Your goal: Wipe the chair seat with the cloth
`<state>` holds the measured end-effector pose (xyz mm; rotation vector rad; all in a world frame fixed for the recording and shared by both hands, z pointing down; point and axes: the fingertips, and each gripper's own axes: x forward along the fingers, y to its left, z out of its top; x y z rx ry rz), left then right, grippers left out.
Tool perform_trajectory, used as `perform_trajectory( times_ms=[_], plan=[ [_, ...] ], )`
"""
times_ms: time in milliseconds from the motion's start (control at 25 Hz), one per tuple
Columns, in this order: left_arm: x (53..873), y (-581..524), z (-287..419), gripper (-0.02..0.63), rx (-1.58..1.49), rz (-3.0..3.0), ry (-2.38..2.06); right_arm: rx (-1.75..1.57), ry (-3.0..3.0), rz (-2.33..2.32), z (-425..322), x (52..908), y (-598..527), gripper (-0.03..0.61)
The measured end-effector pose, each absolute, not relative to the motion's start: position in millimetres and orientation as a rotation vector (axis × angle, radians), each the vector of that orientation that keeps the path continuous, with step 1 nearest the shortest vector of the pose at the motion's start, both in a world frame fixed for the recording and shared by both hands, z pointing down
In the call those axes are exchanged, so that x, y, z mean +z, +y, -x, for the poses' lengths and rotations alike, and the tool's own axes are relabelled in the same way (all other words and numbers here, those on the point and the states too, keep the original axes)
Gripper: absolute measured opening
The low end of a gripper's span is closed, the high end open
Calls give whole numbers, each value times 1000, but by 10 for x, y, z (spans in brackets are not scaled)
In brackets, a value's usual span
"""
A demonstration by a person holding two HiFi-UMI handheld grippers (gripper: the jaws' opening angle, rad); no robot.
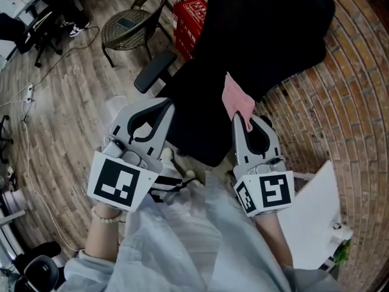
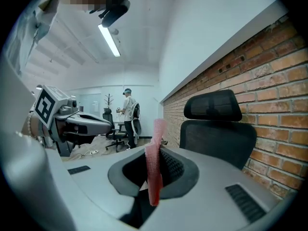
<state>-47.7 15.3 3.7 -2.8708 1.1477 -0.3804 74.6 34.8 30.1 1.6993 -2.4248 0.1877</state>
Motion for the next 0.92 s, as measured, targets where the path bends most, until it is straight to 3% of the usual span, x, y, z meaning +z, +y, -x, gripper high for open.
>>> perform_trajectory(
  times_ms=[920],
  plan=[
    [73,170,297,18,-418,2857,1143,202,-2456,-1670,-830,362,362,54]
  ],
)
